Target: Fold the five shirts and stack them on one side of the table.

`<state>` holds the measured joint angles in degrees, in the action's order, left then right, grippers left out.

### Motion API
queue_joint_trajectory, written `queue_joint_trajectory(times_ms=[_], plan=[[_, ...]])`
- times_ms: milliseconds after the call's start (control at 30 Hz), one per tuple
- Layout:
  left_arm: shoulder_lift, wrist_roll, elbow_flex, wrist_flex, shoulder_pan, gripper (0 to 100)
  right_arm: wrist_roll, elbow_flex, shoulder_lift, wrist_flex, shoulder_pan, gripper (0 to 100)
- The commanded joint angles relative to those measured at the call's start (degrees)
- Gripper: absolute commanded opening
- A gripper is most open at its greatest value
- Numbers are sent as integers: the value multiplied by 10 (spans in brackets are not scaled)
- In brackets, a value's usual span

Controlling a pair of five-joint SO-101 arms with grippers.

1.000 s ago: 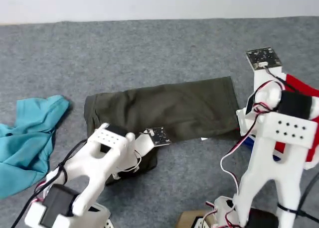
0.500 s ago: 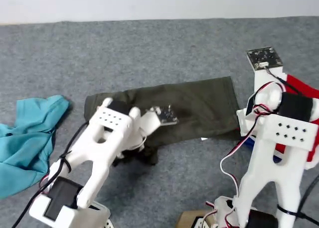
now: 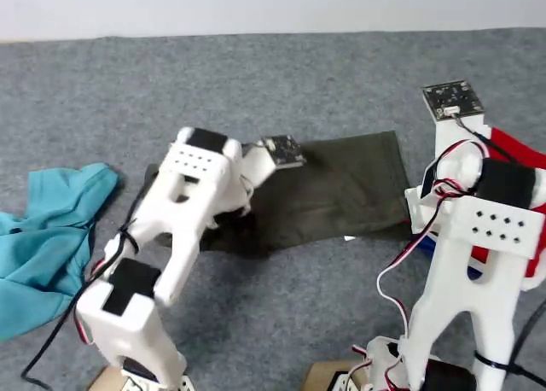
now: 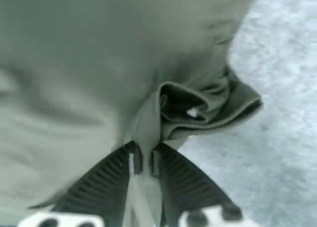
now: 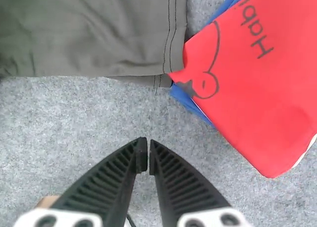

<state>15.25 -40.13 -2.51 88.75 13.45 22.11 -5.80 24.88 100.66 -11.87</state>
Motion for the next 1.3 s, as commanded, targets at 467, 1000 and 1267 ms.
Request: queue_joint_trajectory(times_ms=[467,1000,1267], plan=[[147,-25,216,-25,-81,116,-1,-48,15,22,-6,9],[138,-50,394,120,-84,30,-1,-47,15,15,-6,9],[-25,-66,60,112,-68,22,-1,-47,15,14,-6,9]])
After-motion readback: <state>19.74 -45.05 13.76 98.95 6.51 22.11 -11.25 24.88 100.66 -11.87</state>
